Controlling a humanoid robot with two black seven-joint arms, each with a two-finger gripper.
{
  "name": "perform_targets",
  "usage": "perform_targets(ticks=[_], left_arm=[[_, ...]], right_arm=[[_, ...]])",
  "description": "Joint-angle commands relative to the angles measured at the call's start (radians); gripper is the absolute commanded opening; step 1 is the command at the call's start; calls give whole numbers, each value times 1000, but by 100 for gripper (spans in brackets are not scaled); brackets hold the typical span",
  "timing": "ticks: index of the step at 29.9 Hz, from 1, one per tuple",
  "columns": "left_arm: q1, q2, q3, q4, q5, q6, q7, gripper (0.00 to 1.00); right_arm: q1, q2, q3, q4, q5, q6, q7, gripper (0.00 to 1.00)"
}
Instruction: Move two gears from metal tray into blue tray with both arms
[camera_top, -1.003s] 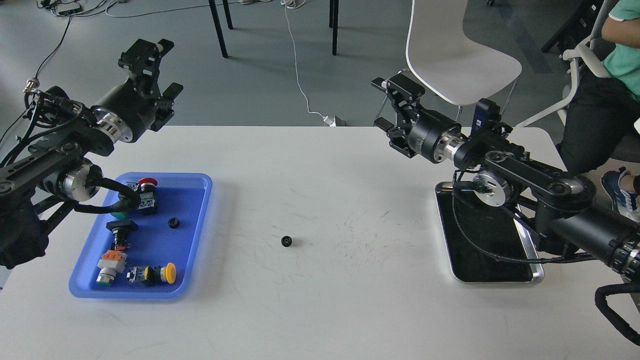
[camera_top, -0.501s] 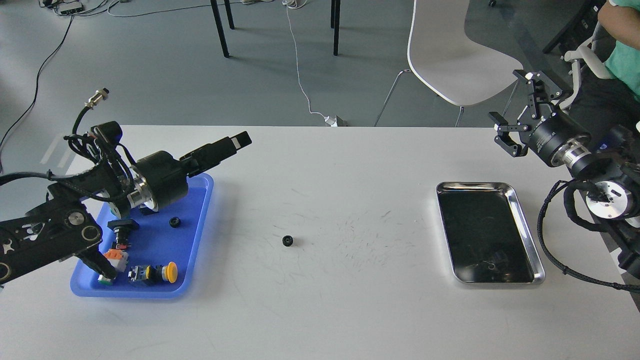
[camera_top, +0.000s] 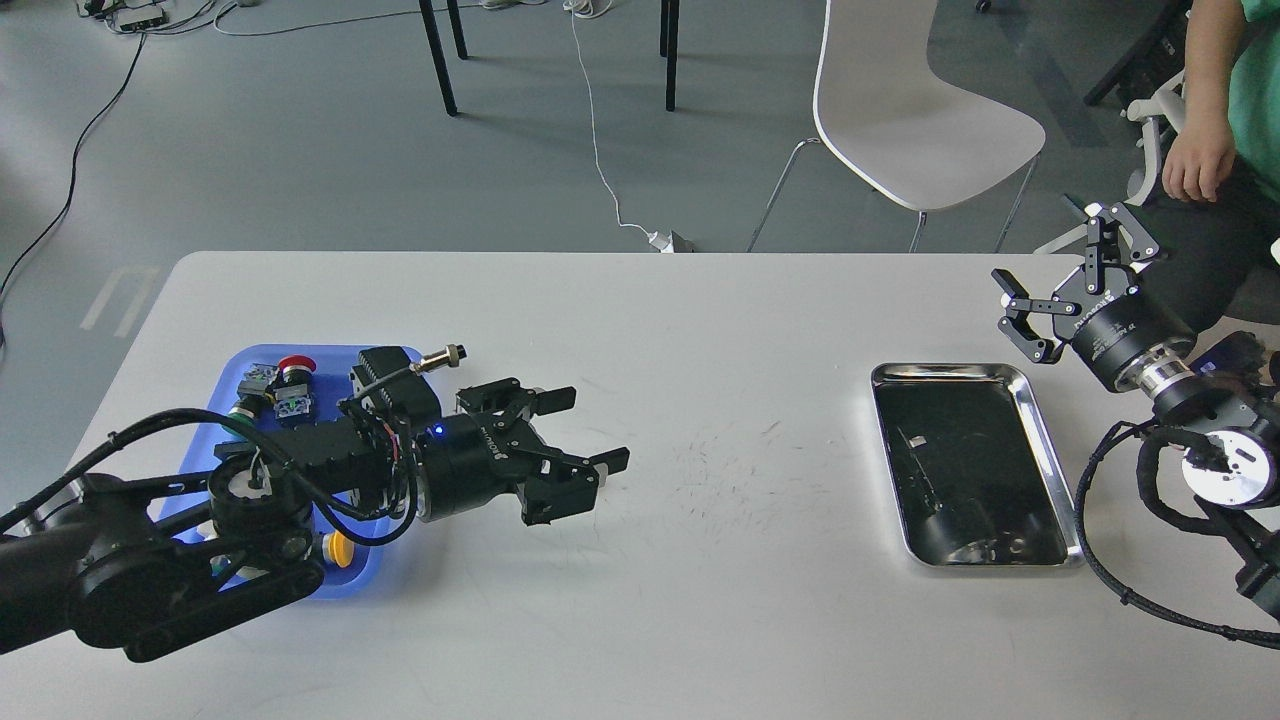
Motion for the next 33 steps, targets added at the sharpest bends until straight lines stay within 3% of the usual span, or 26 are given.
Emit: perform_targets(ticks=[1, 7, 16, 25, 33], left_arm=[[24, -84, 2, 123, 112, 40, -1, 96], [52, -130, 2, 273, 186, 64, -8, 90], [105, -113, -4, 287, 186, 77, -10, 84], [105, -117, 1, 289, 186, 75, -10, 65], [105, -118, 4, 292, 186, 74, -11, 40]], right_arm=[[-1, 0, -3, 6, 0, 0, 0, 97], [-1, 2, -3, 5, 0, 0, 0, 97], [0, 2, -6, 2, 0, 0, 0, 97], [0, 0, -15, 5, 0, 0, -2, 97], [4, 0, -14, 6, -1, 0, -2, 97]])
